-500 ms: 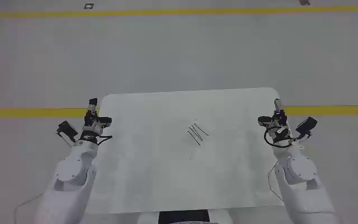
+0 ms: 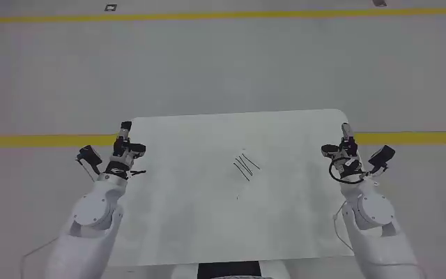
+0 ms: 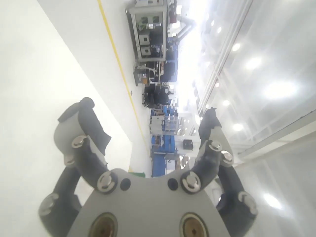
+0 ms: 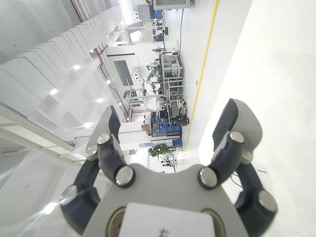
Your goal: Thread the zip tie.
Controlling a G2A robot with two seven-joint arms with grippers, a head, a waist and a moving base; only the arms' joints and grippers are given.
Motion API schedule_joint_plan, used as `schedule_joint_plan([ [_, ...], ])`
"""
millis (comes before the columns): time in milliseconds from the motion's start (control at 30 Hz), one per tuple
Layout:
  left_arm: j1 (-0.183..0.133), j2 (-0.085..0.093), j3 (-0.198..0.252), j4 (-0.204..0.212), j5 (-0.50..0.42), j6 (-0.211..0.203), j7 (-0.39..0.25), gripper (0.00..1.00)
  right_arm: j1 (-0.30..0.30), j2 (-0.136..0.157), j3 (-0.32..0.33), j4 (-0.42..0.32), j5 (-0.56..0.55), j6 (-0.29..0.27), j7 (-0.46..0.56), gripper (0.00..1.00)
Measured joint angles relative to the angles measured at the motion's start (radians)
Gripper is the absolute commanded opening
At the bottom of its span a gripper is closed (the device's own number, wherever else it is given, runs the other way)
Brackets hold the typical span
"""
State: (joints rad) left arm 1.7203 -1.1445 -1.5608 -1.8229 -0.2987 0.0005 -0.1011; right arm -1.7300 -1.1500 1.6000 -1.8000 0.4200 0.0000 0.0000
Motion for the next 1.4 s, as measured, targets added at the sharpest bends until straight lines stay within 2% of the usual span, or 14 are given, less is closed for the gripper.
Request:
schedule_joint_plan([
  [100,0.0,0.006,0.024,-0.004,0.09,0.019,-0.087,1.0,0.0,0.0,0.0,0.0,0.0,0.0,0.0,1.0],
  [167,-0.001,0.008,0.026,-0.003,0.127,0.009,-0.104,1.0,0.0,0.0,0.0,0.0,0.0,0.0,0.0,1.0],
  [467,-0.004,0.008,0.029,-0.007,0.127,0.008,-0.104,1.0,0.0,0.0,0.0,0.0,0.0,0.0,0.0,1.0],
  [533,-0.016,0.01,0.037,-0.017,0.136,0.008,-0.149,1.0,0.0,0.0,0.0,0.0,0.0,0.0,0.0,1.0],
  [567,-0.026,0.013,0.044,-0.025,0.153,0.014,-0.192,1.0,0.0,0.0,0.0,0.0,0.0,0.0,0.0,1.0],
  [667,-0.052,0.018,0.067,-0.043,0.182,0.048,-0.295,1.0,0.0,0.0,0.0,0.0,0.0,0.0,0.0,1.0],
  [767,-0.087,0.02,0.098,-0.059,0.216,0.089,-0.346,1.0,0.0,0.0,0.0,0.0,0.0,0.0,0.0,1.0],
  [900,-0.126,0.02,0.152,-0.056,0.243,0.183,-0.422,1.0,0.0,0.0,0.0,0.0,0.0,0.0,0.0,1.0],
  [1233,-0.126,0.021,0.153,-0.056,0.243,0.185,-0.421,1.0,0.0,0.0,0.0,0.0,0.0,0.0,0.0,1.0],
  [1333,-0.154,0.02,0.181,-0.077,0.269,0.219,-0.441,1.0,0.0,0.0,0.0,0.0,0.0,0.0,0.0,1.0],
  [1400,-0.195,0.019,0.214,-0.086,0.278,0.264,-0.462,1.0,0.0,0.0,0.0,0.0,0.0,0.0,0.0,1.0],
])
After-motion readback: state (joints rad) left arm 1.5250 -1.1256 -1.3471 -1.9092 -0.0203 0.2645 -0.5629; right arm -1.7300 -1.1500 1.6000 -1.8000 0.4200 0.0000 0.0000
